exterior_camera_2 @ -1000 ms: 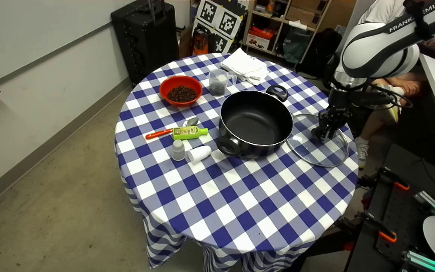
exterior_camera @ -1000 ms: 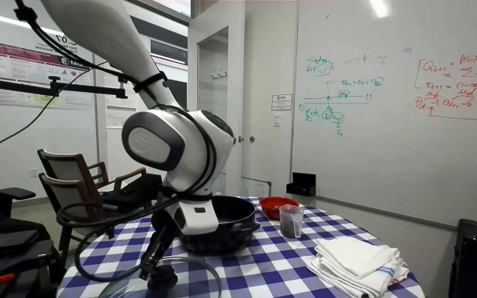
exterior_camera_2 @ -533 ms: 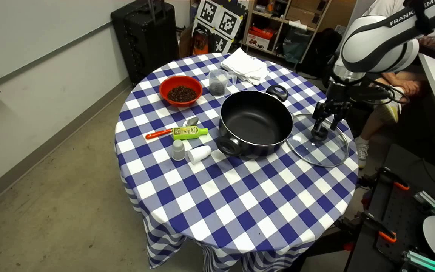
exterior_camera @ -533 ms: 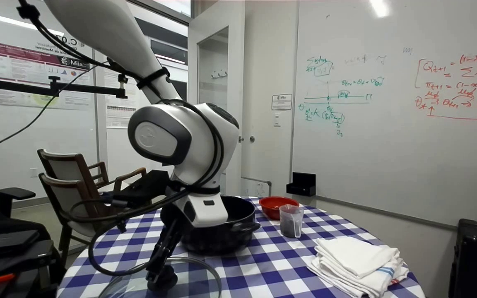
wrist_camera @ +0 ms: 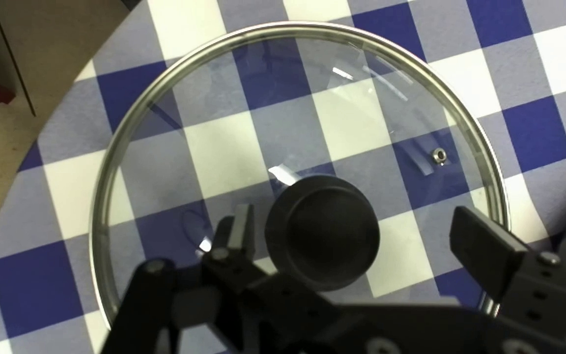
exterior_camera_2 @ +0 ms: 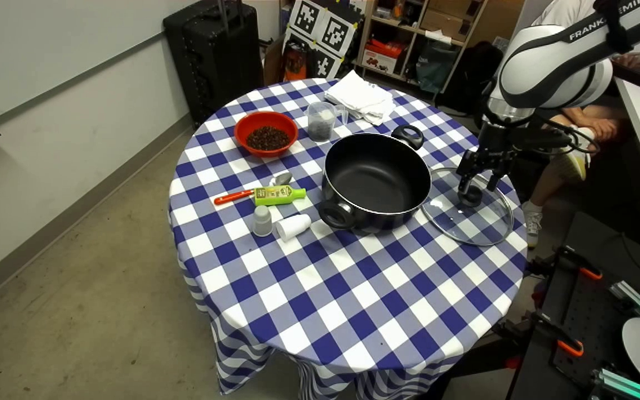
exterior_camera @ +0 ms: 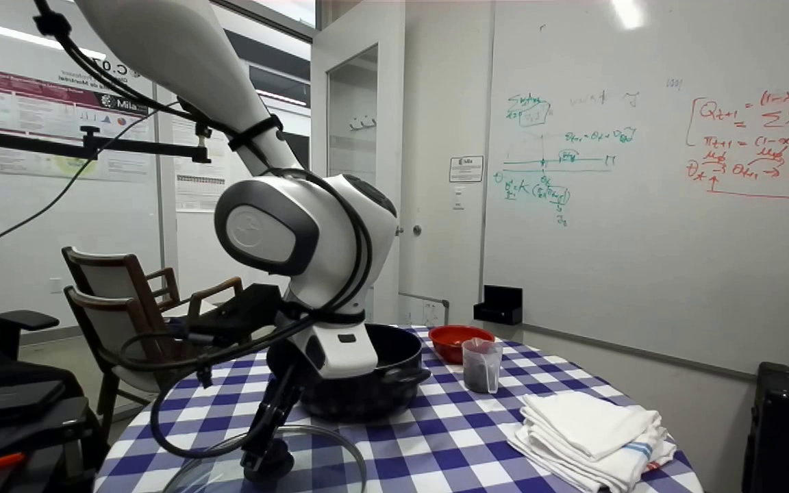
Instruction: Remove the glass lid from the black pot then put it back on top of the pot
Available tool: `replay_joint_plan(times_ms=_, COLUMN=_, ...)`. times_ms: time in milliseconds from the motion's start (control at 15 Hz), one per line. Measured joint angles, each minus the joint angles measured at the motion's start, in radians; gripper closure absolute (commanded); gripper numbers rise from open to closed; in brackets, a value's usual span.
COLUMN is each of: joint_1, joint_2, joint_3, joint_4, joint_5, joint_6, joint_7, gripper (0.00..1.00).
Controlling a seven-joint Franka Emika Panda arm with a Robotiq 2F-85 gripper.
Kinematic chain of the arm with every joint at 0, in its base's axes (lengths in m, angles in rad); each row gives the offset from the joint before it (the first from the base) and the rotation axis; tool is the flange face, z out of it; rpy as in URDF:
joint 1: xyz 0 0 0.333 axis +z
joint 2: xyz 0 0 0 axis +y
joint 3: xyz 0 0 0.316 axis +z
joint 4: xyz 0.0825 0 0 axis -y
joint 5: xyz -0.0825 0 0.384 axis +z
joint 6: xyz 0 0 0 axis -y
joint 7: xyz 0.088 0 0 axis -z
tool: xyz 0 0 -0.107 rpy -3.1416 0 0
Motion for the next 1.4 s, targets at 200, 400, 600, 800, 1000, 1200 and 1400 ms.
replay_joint_plan(times_ms=200, joint_1=0.005, joint_2=0.015, joint_3=0.004, joint_4=0.003, joint_5=0.0, joint_6=0.0, joint_7=0.0, gripper=0.0)
replay_joint_plan(times_ms=400, joint_1=0.006, joint_2=0.027, joint_3=0.005, joint_4=0.01, joint_5=0.0, joint_6=0.0, joint_7=0.0, gripper=0.33)
replay_joint_plan(times_ms=600, joint_1=0.005, joint_2=0.032, joint_3=0.005, joint_4=0.013, joint_5=0.0, joint_6=0.0, joint_7=0.0, gripper=0.58)
replay_joint_plan(times_ms=800, joint_1=0.003, joint_2=0.032, joint_3=0.002, joint_4=0.013, joint_5=0.0, joint_6=-0.001, joint_7=0.0, gripper=0.76)
replay_joint_plan(times_ms=1000, joint_1=0.002, joint_2=0.032, joint_3=0.002, joint_4=0.013, joint_5=0.0, joint_6=-0.003, joint_7=0.0, gripper=0.76)
replay_joint_plan(times_ms=1200, joint_1=0.002, joint_2=0.032, joint_3=0.002, joint_4=0.013, joint_5=0.0, joint_6=-0.003, joint_7=0.0, gripper=0.76)
replay_joint_plan(times_ms=1400, joint_1=0.003, joint_2=0.03, joint_3=0.002, joint_4=0.011, joint_5=-0.001, joint_6=-0.003, joint_7=0.0, gripper=0.76)
